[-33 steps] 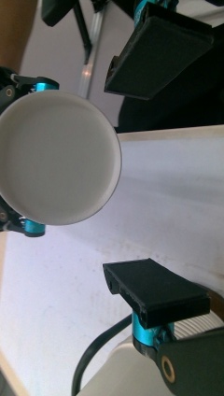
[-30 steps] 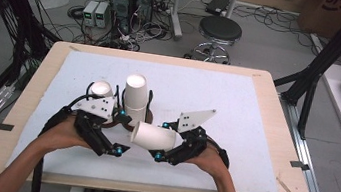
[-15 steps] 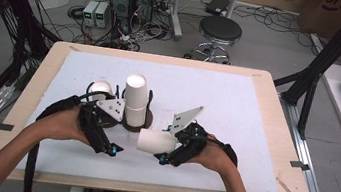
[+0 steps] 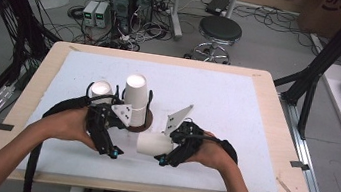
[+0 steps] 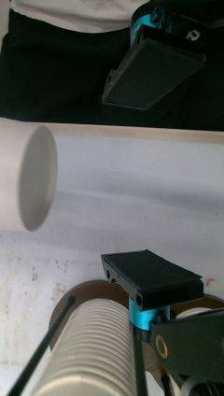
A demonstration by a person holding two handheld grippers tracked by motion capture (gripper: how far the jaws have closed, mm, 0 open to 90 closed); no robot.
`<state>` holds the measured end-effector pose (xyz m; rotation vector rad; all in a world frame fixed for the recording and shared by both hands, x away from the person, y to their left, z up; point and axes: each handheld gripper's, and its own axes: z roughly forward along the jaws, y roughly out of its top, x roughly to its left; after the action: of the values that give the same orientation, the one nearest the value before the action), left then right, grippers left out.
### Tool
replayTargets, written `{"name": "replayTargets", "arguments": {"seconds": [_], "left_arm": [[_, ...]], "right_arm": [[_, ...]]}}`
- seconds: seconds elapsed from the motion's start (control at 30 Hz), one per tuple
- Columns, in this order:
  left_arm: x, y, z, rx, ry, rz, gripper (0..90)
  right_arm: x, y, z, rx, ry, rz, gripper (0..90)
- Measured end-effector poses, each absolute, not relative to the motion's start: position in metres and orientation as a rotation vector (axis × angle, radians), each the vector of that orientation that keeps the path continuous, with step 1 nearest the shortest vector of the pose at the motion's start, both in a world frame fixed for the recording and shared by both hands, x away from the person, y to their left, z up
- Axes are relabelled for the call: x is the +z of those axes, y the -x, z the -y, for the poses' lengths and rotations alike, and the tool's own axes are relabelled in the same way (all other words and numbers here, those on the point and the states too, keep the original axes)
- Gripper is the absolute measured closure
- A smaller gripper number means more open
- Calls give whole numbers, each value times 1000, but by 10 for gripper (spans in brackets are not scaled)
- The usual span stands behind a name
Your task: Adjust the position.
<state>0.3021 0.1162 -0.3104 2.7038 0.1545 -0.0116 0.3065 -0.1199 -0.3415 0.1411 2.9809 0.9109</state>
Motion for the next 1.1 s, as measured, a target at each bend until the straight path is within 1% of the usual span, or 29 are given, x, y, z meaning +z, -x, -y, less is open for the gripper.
{"name": "replayTargets", "arguments": {"seconds": [0.27, 0.63, 0.9, 0.97, 1.1], "left_arm": [[-317, -302, -92, -60, -2739, -115, 196], [-321, -303, -82, -99, -2755, -80, 196], [-326, -303, -74, -116, -2761, -26, 196], [-326, -305, -73, -110, -2778, 13, 197], [-329, -302, -71, -150, -2742, -28, 221]], "right_arm": [[-338, -306, 106, 844, -104, -3010, 261], [-337, -303, 98, 815, -67, -3037, 261], [-336, -302, 97, 818, -47, -3039, 262], [-336, -302, 97, 821, -47, -3041, 262], [-336, -301, 97, 824, -50, -3048, 262]]}}
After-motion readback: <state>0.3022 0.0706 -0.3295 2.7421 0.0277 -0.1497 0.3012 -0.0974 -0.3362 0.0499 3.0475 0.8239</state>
